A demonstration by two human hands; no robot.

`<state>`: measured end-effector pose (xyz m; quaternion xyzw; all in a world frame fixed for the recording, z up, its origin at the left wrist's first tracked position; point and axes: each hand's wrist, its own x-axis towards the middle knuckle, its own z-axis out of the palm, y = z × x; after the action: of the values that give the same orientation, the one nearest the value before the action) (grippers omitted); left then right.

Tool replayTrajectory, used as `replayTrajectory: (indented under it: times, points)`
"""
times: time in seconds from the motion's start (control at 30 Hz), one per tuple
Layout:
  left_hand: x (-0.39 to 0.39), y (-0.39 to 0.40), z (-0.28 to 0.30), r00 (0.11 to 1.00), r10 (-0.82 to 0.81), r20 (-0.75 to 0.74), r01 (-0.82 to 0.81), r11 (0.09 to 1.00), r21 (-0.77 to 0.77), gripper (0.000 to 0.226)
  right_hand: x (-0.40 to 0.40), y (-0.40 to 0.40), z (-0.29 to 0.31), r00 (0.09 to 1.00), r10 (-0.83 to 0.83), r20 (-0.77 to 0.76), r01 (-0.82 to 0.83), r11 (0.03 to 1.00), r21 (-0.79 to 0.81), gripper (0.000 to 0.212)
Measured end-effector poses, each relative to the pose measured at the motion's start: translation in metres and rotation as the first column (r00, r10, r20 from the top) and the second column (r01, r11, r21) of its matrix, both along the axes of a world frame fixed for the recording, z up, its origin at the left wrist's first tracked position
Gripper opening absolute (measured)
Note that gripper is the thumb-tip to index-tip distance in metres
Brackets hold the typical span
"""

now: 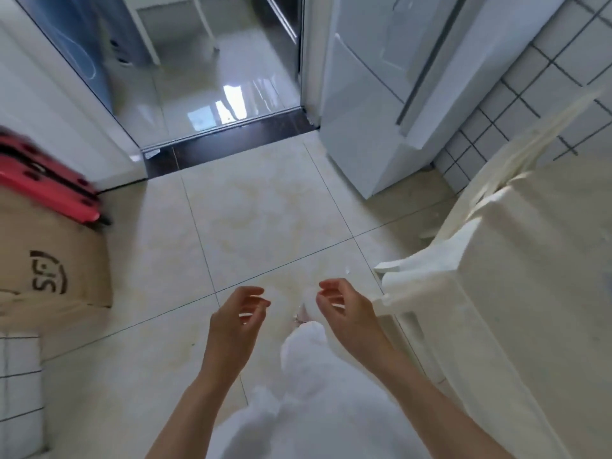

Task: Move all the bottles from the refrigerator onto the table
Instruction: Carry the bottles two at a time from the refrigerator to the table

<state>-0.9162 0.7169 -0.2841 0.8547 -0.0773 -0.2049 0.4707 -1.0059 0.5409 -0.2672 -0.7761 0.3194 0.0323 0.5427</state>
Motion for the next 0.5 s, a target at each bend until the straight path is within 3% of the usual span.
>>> replayTrajectory:
  times: [0.27, 0.5]
  points:
    - [0.099, 0.005, 0.009, 0.997, 0.069, -0.026, -0.068, 0.997, 0.042, 0.027, 0.12, -0.004, -0.006, 0.986, 0.163, -0.032, -0.163, 0.987, 0.004, 0.026]
    - [0.226, -0.016, 0.026, 0.999, 0.003, -0.036, 0.0, 0.997, 0.082, 0.02, 0.236, -0.028, 0.006, 0.975, 0.221, -0.032, -0.222, 0.975, -0.009, 0.029]
